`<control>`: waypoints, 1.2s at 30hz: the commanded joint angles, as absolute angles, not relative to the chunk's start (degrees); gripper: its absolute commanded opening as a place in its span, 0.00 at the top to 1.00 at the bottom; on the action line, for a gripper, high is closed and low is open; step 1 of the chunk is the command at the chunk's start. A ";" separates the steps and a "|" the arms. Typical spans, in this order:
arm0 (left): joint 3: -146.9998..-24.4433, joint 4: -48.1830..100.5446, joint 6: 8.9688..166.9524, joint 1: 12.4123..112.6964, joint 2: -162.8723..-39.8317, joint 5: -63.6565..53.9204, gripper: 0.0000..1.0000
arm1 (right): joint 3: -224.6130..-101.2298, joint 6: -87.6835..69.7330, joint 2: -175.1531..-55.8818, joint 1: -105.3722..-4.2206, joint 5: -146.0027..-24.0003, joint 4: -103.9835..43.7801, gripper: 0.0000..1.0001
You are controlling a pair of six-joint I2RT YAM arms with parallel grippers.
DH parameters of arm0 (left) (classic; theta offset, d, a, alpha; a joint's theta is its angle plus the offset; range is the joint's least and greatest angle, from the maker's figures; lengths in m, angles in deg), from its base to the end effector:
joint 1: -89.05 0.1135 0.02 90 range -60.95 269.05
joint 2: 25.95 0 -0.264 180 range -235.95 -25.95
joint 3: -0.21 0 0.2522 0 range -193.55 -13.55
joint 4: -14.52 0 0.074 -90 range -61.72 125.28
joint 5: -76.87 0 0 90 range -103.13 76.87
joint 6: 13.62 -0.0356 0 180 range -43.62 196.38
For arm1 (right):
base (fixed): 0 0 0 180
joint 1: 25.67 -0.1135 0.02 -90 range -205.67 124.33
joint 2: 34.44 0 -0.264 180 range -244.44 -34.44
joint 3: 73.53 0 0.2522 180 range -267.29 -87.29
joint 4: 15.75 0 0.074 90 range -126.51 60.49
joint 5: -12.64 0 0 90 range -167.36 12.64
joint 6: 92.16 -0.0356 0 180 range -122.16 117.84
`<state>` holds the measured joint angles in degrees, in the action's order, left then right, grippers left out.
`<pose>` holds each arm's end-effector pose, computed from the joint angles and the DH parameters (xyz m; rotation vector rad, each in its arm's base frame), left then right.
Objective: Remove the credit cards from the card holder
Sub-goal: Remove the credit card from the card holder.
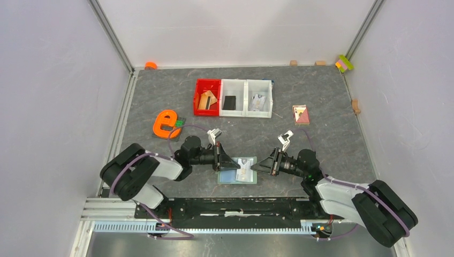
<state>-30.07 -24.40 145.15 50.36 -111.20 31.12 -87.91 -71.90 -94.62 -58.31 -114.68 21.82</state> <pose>0.1706 -0.1685 0.1426 0.0796 2.3040 -1.8682 0.1280 0.1076 0.1471 0.0820 2.0843 1.7744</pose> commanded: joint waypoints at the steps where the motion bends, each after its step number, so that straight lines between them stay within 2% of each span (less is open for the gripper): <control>1: -30.47 -34.82 149.33 48.73 -115.92 29.16 0.98 | -83.01 -67.49 -95.56 -58.28 -114.21 21.64 0.62; 6: -29.40 -42.16 152.02 48.50 -120.80 28.71 0.98 | -81.72 -65.51 -96.85 -58.27 -113.38 20.76 0.61; 12: -29.35 -50.76 156.18 48.21 -125.52 29.08 0.98 | -81.64 -65.71 -98.59 -58.28 -114.41 22.55 0.64; 14: -29.70 -50.42 156.06 47.89 -125.85 29.24 0.98 | -81.70 -65.72 -98.86 -58.28 -114.46 22.45 0.71; 17: -29.56 -49.12 155.46 47.90 -125.47 28.93 0.98 | -81.56 -65.81 -98.79 -58.28 -114.14 22.13 0.90; 19: -29.56 -46.85 154.30 47.90 -124.80 28.70 0.98 | -81.70 -65.35 -97.84 -58.28 -113.31 20.47 0.99; 24: -29.24 -37.10 149.50 49.14 -121.21 28.31 0.98 | -82.71 -62.41 -93.91 -57.56 -111.16 12.44 1.00; 27: -28.17 -36.26 148.93 51.20 -119.48 29.57 0.98 | -82.67 -62.04 -92.32 -56.43 -111.90 10.83 1.00; 36: -27.18 -39.18 150.43 52.10 -118.31 31.02 0.98 | -80.71 -68.34 -92.25 -55.38 -116.03 19.48 1.00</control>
<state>-27.62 -36.84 151.69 52.19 -119.59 29.50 -87.91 -66.02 -92.35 -55.52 -113.87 13.87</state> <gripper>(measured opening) 0.022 0.020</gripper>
